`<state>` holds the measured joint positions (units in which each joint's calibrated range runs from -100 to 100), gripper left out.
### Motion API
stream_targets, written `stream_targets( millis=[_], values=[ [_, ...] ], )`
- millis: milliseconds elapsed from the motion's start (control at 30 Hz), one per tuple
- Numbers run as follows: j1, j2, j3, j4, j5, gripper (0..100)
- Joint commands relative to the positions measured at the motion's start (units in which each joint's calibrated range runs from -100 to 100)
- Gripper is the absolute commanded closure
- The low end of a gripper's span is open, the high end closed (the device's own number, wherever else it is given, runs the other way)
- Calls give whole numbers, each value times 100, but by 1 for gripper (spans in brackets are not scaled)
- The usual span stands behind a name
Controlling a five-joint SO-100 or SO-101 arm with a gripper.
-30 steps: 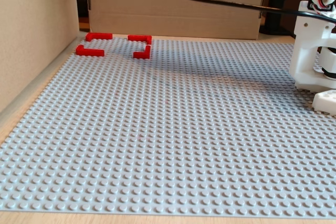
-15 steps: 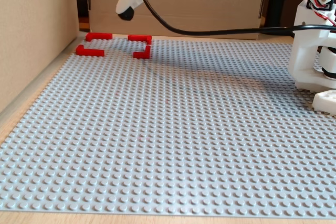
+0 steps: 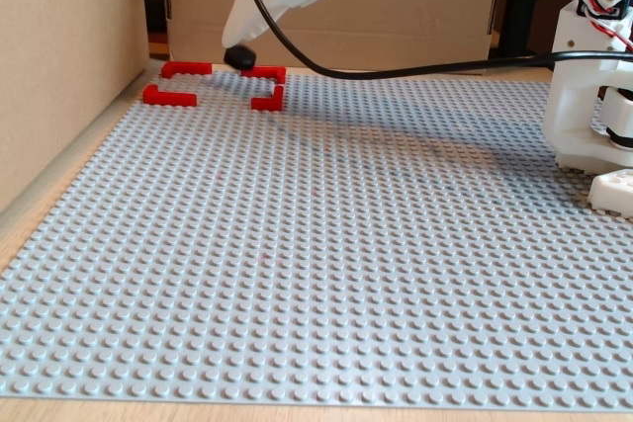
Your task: Grab the Lego and store it in red box
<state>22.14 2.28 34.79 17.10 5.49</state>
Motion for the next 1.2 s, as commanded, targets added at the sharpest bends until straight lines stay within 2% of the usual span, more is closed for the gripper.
stream_targets(
  millis=[0, 133, 267, 333, 467, 600, 733, 1167],
  values=[
    [8, -50, -298, -43, -28, 86],
    [8, -305, -334, -34, -34, 86],
    [-29, -1415, -352, 448, -34, 87],
    [-193, -2271, -452, 983, -34, 88],
    [-721, -4160, -1179, 2825, -226, 100],
    [-1555, -5745, -2007, 4290, -289, 98],
    [-2039, -6771, -2443, 5150, -315, 98],
    [-2083, -8482, -3161, 7045, -534, 98]
  ],
)
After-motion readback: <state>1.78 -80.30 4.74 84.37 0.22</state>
